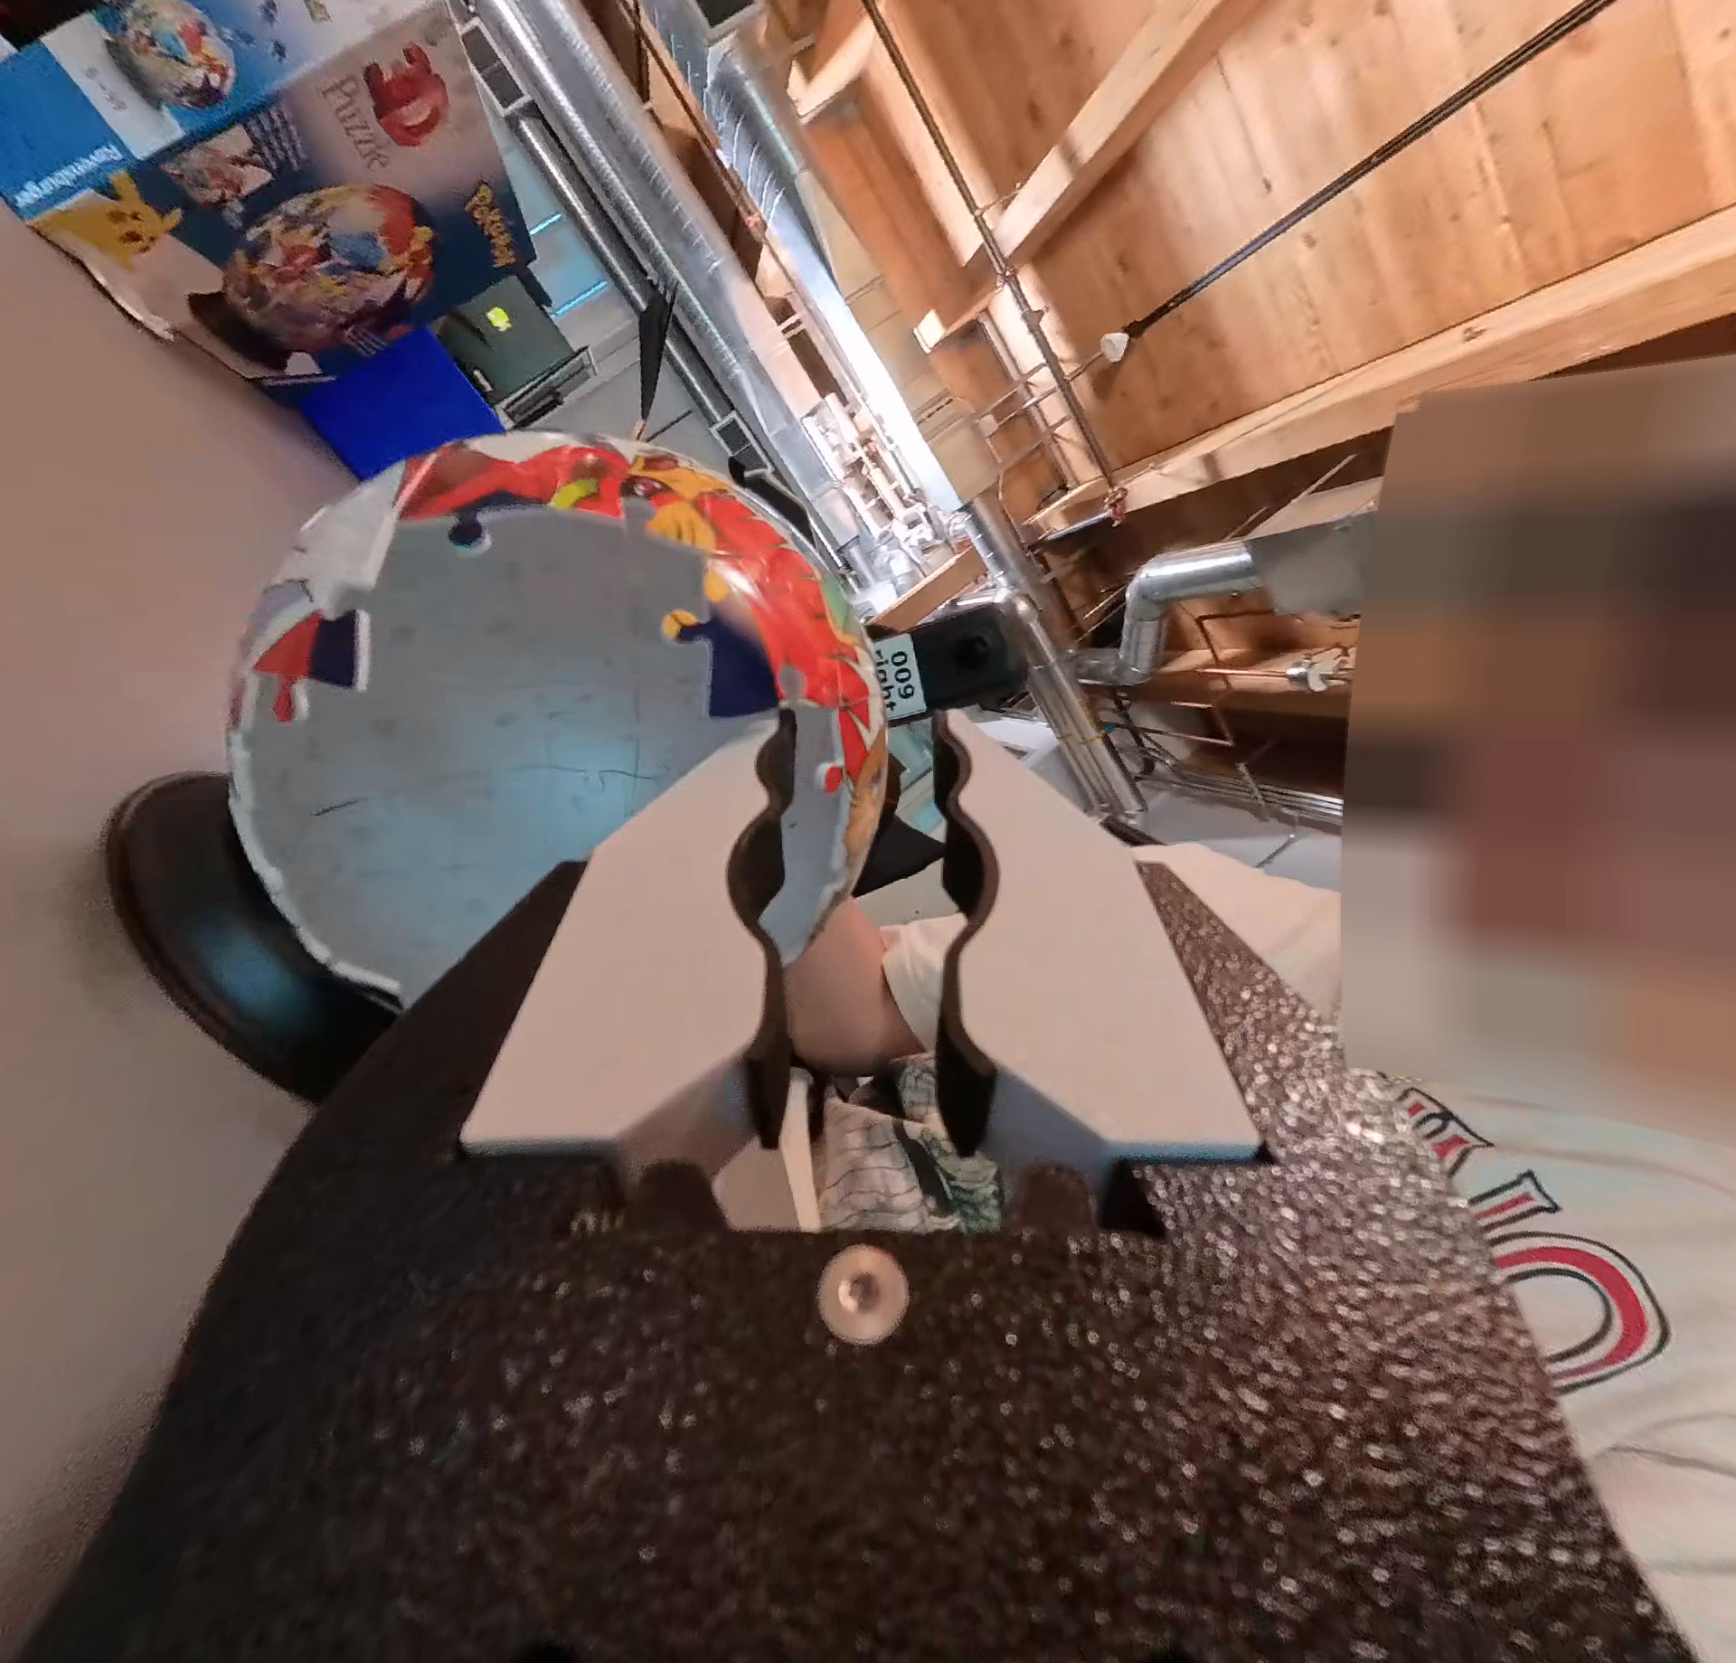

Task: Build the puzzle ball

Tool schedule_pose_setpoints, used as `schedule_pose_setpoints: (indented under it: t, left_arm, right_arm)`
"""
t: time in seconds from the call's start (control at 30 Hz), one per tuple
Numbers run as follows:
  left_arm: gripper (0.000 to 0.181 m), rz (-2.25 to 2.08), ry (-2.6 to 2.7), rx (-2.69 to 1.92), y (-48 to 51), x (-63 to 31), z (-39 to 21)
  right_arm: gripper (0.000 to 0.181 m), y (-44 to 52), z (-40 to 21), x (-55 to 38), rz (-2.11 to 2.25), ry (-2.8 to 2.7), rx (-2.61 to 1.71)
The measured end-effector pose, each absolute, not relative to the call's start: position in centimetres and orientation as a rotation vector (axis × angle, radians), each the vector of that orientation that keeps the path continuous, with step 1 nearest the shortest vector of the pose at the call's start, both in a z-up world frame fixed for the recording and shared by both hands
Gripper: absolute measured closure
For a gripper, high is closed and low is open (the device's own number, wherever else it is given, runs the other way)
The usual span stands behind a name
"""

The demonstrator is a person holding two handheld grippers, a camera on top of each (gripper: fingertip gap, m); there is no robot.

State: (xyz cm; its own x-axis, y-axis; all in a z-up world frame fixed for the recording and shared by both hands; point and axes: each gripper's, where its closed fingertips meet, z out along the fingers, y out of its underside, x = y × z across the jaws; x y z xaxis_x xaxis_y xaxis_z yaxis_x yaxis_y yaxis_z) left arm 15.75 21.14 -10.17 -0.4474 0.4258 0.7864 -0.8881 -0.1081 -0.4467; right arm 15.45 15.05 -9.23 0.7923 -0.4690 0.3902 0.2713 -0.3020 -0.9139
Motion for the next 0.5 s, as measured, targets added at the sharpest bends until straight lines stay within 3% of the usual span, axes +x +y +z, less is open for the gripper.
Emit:
schedule_pose_setpoints:
  t: [0.5]
  left_arm:
    - [0.171, 1.681, -1.589, 0.564, 18.9, 15.7, -9.5]
  right_arm:
    - [0.073, 16.3, -14.1, 15.2, -0.647, 0.059, -1.97]
